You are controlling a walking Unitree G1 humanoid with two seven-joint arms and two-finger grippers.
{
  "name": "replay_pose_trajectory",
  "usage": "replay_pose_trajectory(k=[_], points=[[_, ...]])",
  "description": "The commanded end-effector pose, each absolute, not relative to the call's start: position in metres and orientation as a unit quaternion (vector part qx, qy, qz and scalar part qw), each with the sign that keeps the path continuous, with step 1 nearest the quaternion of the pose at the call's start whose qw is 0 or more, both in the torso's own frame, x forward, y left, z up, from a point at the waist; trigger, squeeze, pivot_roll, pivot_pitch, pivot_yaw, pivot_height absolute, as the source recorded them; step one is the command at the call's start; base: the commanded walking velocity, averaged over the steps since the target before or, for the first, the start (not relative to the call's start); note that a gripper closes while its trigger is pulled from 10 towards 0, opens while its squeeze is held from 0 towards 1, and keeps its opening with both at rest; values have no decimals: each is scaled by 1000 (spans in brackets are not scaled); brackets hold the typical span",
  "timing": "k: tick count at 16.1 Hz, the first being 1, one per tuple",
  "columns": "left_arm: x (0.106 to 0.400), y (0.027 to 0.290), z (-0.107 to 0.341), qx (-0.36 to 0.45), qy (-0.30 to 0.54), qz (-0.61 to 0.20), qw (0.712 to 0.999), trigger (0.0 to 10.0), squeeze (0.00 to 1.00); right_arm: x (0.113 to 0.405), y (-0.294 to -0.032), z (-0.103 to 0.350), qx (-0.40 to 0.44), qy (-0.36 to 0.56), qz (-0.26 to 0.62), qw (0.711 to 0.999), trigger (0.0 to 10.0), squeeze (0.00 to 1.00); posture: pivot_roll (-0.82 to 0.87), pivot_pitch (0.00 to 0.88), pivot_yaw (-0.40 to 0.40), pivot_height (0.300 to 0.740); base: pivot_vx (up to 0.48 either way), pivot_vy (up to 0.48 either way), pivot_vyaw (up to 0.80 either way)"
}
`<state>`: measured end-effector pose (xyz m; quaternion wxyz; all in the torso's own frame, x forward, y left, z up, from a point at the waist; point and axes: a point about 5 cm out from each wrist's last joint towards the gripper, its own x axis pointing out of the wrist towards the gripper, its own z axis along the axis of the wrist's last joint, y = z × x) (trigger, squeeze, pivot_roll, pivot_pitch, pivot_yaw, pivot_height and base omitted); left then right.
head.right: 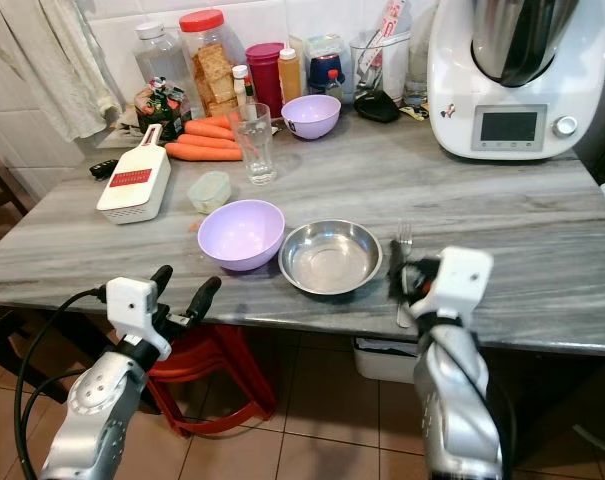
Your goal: Setting the table
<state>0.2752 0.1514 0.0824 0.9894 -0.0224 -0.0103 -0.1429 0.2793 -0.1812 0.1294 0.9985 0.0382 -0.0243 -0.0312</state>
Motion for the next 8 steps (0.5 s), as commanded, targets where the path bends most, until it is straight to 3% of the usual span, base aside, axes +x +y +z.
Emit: replay_pose_trajectory(k=[1,8], points=[[276,156,79,-10,-4,-130,991,10000,0,280,-173,139,32,-43,-10,999,10000,0,-104,0,136,740,0,0,0],[285,159,85,17,0,-62,998,10000,0,270,-183,141,5,-50,-20,999,10000,0,-97,0,127,740,0,0,0]])
